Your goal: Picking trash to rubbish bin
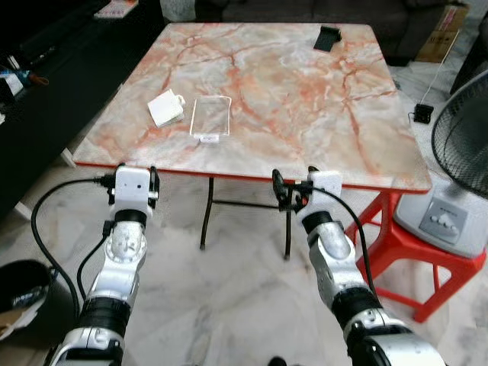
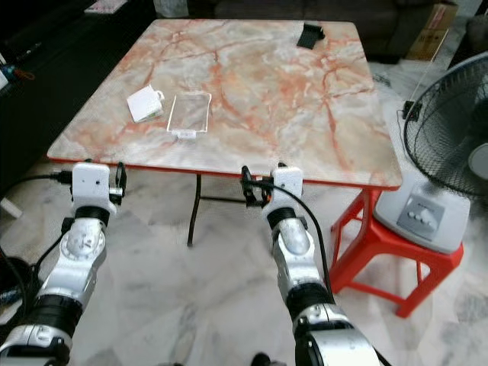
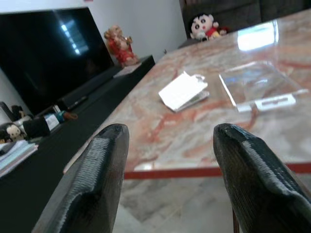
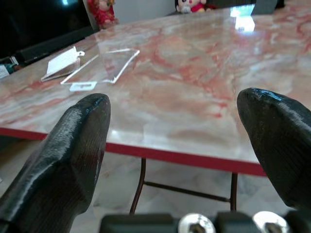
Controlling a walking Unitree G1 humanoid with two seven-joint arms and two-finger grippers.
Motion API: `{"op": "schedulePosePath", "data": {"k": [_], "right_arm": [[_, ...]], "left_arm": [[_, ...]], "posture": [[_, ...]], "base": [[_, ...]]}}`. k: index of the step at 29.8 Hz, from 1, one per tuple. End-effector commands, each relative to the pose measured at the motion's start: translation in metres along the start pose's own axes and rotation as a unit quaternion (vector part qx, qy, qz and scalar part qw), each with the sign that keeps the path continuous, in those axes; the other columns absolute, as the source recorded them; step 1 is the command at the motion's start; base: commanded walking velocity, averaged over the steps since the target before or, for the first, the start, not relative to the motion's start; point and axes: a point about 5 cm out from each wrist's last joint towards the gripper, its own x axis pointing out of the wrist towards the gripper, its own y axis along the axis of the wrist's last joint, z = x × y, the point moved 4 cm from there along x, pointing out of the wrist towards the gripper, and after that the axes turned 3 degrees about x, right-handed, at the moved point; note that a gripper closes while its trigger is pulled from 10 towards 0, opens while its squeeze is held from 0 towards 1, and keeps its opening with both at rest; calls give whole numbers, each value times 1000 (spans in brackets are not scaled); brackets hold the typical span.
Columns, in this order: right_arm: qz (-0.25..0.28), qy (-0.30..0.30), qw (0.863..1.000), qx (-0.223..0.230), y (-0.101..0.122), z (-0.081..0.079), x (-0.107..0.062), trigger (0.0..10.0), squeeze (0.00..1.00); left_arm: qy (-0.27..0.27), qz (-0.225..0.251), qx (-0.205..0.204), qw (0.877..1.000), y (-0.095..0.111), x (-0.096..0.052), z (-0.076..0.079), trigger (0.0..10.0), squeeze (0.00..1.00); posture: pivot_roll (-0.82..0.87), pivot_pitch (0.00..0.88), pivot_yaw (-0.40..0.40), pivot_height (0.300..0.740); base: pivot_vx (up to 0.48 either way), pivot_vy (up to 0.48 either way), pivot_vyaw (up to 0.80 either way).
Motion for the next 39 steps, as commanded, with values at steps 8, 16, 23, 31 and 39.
{"op": "schedulePosePath", "data": {"k": [8, 16, 23, 31, 39], "right_arm": [[11, 16, 1000, -4, 5, -7, 2, 10000, 0], [11, 16, 1000, -4, 5, -7, 2, 10000, 0], [9, 21, 1000, -11, 4, -9, 2, 10000, 0], [8, 17, 1000, 2, 4, -7, 2, 10000, 0], [7, 17, 1000, 8, 3, -7, 2, 10000, 0]], "left_arm": [[10, 5, -6, 1000, 4, 3, -6, 10000, 0], [10, 3, -6, 1000, 3, 3, -6, 10000, 0], [13, 5, -9, 1000, 4, 3, -7, 10000, 0], [14, 7, -18, 1000, 5, 3, -9, 10000, 0], [10, 8, -23, 1000, 6, 4, -7, 10000, 0]], "posture": [[104, 111, 14, 728], [102, 115, 12, 728], [104, 122, 9, 728], [104, 125, 8, 728], [105, 125, 8, 728]], "base": [[285, 0, 434], [285, 0, 0], [287, 0, 0], [335, 66, 0], [297, 335, 0]]}}
